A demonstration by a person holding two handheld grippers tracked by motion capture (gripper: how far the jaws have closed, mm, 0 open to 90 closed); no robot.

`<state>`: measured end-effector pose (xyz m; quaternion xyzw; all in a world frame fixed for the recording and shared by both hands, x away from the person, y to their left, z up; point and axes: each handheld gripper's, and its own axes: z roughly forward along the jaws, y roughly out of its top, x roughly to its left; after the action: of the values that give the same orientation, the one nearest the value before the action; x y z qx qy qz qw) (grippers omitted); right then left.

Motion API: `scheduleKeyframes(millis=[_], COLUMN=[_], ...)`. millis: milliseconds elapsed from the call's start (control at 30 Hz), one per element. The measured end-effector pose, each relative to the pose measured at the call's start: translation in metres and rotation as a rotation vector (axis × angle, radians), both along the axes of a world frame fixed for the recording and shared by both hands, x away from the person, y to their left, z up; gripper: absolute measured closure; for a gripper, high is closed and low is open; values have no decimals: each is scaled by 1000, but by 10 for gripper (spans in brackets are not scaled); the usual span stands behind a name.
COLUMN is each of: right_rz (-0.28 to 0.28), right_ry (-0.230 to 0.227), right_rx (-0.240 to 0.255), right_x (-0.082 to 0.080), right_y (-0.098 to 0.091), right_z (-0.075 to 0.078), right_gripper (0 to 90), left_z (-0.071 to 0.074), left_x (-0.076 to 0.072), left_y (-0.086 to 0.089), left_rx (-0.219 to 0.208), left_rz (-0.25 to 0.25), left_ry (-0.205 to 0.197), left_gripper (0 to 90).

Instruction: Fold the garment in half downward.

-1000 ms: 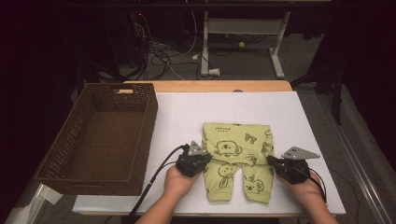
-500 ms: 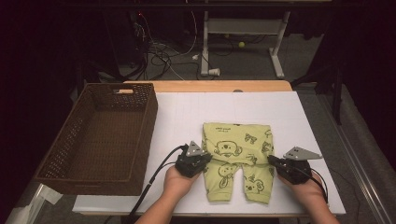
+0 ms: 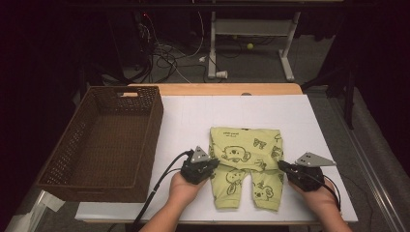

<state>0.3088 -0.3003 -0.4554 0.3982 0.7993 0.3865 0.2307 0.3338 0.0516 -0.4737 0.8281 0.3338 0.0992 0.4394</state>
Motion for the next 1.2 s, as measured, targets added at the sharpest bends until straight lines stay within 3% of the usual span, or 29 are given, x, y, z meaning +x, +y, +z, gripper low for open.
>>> scheduleKeyframes(millis=[733,1200], right_rz=[16,65], right_ry=[-25,-40], right_rx=[10,2], right_x=[-10,-46], right_y=[-2,-3], right_z=[8,14], right_gripper=[892,892], left_z=[5,21], left_x=[-10,-40], left_y=[1,7], left_rx=[0,9], left_rz=[-21,-81], left_ry=[-32,-35], left_gripper=[837,837])
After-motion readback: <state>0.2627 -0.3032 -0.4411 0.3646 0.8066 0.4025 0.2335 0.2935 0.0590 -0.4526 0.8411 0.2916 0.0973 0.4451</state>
